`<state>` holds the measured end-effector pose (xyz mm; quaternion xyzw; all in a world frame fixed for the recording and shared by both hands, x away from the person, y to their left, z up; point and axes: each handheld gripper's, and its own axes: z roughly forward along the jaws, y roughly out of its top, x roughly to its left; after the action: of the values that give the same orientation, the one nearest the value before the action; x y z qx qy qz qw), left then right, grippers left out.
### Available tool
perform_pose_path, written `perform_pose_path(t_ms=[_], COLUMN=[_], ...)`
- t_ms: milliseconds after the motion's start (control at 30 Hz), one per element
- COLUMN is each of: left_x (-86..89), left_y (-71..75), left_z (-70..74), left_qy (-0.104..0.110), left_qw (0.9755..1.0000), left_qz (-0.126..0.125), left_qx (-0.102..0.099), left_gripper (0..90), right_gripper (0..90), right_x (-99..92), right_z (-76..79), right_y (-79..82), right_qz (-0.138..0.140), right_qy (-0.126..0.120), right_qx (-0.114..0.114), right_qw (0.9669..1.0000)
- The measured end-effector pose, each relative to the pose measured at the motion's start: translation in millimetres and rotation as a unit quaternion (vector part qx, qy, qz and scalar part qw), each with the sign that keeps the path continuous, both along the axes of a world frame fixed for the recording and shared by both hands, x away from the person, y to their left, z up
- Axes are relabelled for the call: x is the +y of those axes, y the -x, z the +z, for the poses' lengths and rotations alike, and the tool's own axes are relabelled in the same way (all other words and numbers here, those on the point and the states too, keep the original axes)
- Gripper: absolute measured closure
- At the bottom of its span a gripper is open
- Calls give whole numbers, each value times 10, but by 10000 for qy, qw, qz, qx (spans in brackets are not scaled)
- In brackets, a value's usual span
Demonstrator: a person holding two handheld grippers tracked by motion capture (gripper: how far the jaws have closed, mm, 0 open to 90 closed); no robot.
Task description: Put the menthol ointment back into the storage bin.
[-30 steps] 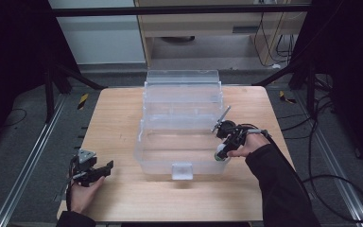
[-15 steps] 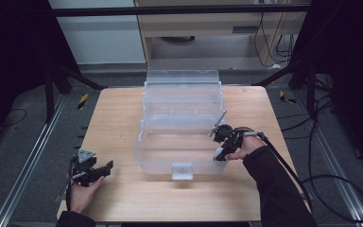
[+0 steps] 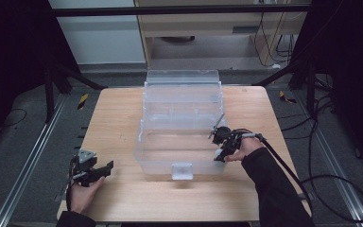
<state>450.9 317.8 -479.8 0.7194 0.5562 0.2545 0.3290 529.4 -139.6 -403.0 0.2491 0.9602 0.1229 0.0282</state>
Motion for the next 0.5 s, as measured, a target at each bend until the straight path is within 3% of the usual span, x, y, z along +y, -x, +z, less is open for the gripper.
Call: perform_pose_path(t_ms=[500], left_x=[1], left_y=[-6], left_z=[-6], left_qy=[2], left_qw=[10000], left_qz=[-6], left_qx=[14], left_gripper=[298], right_gripper=[487], right_x=[-14], right_z=[21], right_y=[15], right_qz=[-58], right_qy=[-91], right_qx=[-50], right_qw=[9999])
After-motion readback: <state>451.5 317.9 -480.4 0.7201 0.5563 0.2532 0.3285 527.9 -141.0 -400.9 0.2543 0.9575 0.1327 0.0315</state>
